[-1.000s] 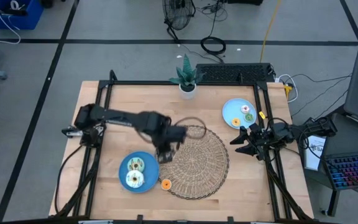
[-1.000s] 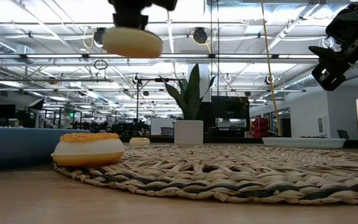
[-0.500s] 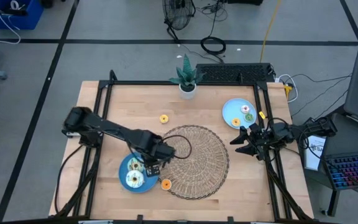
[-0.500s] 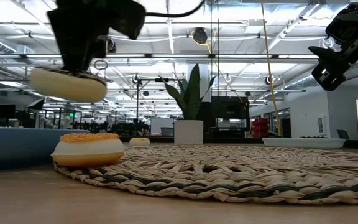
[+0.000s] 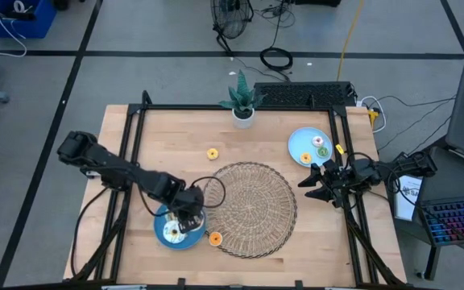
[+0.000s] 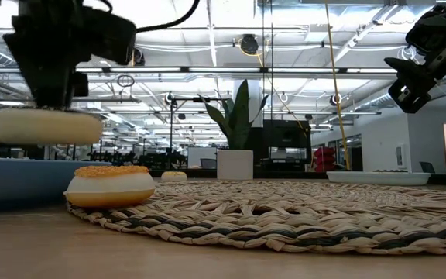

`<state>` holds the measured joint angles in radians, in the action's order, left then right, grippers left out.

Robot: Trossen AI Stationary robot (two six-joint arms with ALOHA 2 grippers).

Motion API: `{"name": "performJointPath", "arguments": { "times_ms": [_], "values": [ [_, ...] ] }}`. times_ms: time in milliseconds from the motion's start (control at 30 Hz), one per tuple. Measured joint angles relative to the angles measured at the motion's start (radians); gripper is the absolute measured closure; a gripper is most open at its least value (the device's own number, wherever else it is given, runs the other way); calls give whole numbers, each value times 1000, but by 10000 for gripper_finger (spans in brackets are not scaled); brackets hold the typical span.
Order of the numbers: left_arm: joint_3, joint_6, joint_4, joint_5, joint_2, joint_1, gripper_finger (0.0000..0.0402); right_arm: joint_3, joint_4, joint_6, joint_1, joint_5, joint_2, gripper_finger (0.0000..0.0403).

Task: Pick & Place donuts
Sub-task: Put the large black donut on the blue plate, then put the small orange donut on the light blue plate

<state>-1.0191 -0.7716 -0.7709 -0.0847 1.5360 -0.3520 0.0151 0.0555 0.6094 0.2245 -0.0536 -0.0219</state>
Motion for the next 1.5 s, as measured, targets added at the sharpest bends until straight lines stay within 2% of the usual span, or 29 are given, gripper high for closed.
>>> {"name": "performJointPath", "arguments": {
  "times_ms": [233, 567, 667, 933, 1033, 1267, 1400, 1500],
  "values": [
    [56, -25, 33, 8, 0, -2, 309, 0, 0, 0, 0, 0, 0, 183],
    [58, -103, 42, 52, 0, -1, 303, 0, 0, 0, 0, 0, 0, 183],
    [58, -123, 42, 33, 0, -1, 279, 0, 0, 0, 0, 0, 0, 183],
    [58, -124, 38, -49, 0, -1, 175, 0, 0, 0, 0, 0, 0, 183],
    [57, -130, 21, -82, 0, 1, 150, 0, 0, 0, 0, 0, 0, 183],
    [55, -181, -12, -185, 0, 32, 123, 0, 0, 0, 0, 0, 0, 183],
    [21, -161, -12, -183, 1, 47, 119, 0, 0, 0, 0, 0, 0, 183],
    [-35, -137, -3, -145, 1, 52, 119, 0, 0, 0, 0, 0, 0, 183]
  ]
}}
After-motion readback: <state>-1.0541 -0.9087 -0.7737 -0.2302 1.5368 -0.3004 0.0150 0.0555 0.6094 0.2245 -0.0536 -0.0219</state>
